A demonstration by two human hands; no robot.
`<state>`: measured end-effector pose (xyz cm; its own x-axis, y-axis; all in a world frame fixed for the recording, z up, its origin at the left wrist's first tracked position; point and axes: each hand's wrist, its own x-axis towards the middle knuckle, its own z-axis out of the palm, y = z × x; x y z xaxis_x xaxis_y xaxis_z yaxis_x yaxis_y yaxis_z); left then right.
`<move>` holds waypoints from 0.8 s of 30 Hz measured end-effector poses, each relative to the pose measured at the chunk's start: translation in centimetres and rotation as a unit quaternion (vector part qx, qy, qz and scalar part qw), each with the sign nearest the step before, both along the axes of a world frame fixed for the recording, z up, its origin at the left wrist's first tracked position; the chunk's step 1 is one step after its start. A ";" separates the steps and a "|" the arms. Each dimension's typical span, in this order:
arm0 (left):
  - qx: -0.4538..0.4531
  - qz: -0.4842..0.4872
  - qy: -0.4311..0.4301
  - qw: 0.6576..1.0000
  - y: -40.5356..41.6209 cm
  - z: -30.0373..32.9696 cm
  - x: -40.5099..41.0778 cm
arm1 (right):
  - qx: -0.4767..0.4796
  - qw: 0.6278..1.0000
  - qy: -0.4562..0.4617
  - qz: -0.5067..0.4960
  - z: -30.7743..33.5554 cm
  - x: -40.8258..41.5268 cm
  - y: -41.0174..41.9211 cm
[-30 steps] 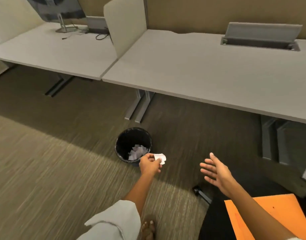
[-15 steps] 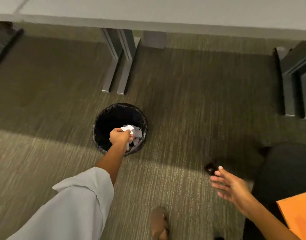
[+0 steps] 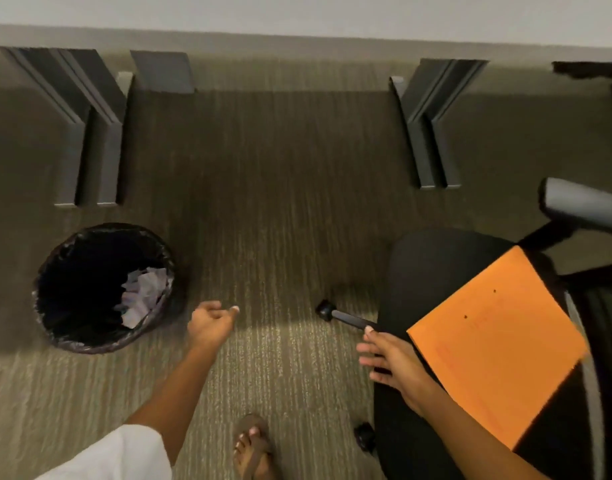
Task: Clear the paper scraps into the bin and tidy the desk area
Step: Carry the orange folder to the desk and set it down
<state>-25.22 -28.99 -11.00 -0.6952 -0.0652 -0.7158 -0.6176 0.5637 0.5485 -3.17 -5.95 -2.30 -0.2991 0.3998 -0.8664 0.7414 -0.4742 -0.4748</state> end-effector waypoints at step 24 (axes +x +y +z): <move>-0.071 -0.530 0.168 0.828 33.9 5.1 23.4 | 0.165 0.932 -0.181 -0.268 -3.0 23.7 15.6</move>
<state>-1.83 4.94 -5.93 -0.5741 0.6423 -0.5078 0.4404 0.7651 0.4698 20.55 9.64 -5.32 0.3083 0.6705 -0.6748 0.5796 -0.6949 -0.4257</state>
